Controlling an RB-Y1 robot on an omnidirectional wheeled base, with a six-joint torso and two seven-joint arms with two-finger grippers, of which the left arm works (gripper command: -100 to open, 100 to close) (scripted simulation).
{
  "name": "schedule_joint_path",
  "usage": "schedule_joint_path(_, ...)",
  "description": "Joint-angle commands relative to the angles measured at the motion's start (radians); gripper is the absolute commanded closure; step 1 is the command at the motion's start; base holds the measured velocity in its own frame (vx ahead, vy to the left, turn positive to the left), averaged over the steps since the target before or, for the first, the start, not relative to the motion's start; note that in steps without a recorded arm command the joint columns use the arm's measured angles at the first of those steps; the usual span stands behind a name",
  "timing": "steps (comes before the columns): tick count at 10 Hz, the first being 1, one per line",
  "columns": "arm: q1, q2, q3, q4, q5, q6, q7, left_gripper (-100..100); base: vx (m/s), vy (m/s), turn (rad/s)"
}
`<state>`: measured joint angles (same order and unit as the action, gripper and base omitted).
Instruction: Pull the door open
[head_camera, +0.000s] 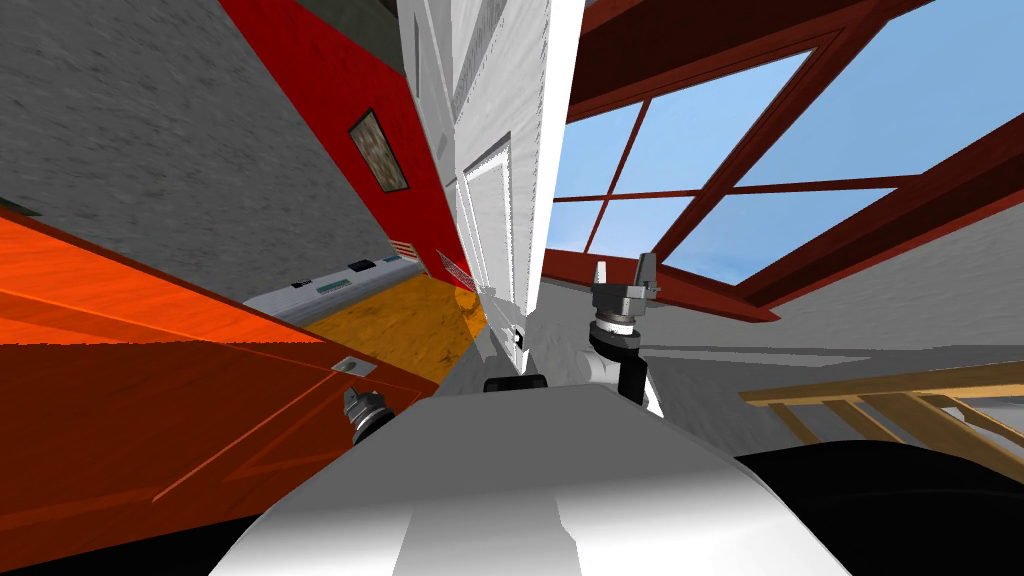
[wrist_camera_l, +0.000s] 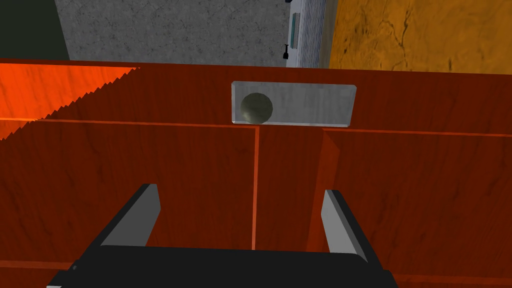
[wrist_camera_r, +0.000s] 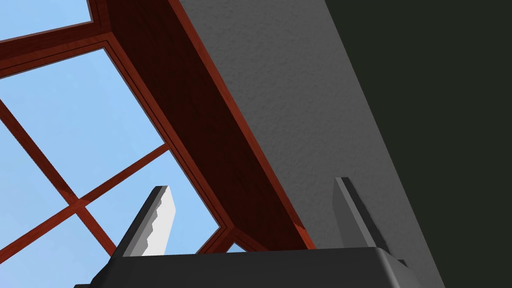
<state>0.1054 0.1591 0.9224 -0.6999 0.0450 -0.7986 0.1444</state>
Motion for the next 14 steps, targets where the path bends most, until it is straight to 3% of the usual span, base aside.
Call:
schedule_joint_path(1, 0.0, 0.001, 0.011, 0.003, 0.004, 0.0, -0.003, -100, 0.014, 0.022, -0.096)
schedule_joint_path(14, 0.001, 0.001, 0.013, 0.004, 0.005, 0.001, -0.004, -100, 0.0, 0.001, -0.001)
